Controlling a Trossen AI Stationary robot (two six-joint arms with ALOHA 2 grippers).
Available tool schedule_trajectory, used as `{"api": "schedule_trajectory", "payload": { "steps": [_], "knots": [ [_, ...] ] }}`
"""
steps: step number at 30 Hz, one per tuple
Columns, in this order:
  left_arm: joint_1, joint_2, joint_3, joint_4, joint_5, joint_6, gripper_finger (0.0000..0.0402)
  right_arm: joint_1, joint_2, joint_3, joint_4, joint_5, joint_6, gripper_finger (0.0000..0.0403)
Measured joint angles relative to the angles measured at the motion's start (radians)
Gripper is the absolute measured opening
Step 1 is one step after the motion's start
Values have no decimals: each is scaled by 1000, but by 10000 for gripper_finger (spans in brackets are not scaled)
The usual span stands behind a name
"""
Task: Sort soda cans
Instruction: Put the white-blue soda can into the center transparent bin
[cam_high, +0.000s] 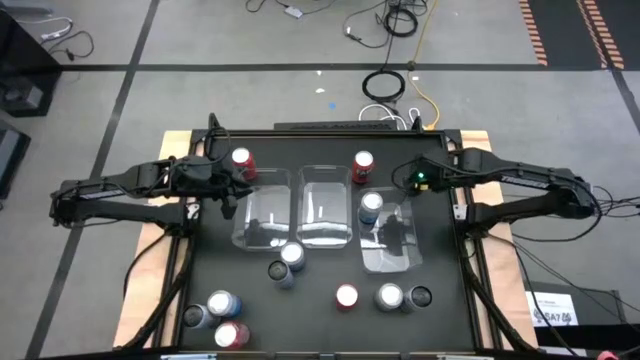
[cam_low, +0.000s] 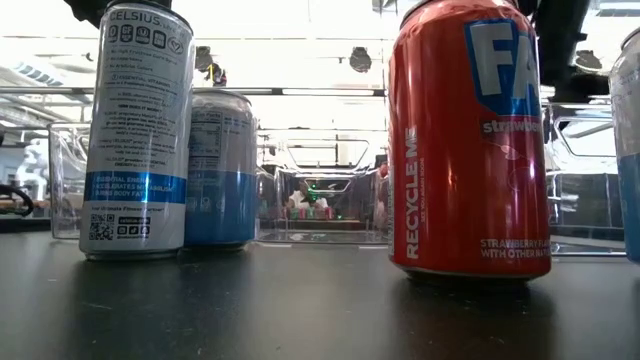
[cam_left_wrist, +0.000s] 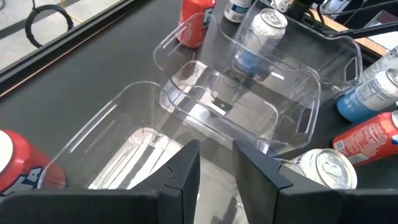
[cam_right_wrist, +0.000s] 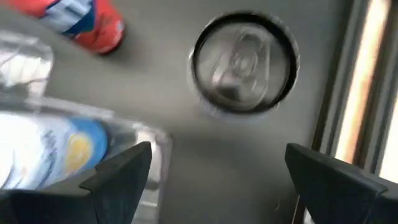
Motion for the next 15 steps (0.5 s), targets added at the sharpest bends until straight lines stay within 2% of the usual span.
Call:
{"api": "schedule_trajectory", "payload": {
  "steps": [5,15],
  "knots": [
    [0,0,0,0,0,-7,105,-63,54,0,2,38,-51,364],
    [0,0,0,0,0,-25,105,-172,127,0,105,43,-166,364]
  ]
}}
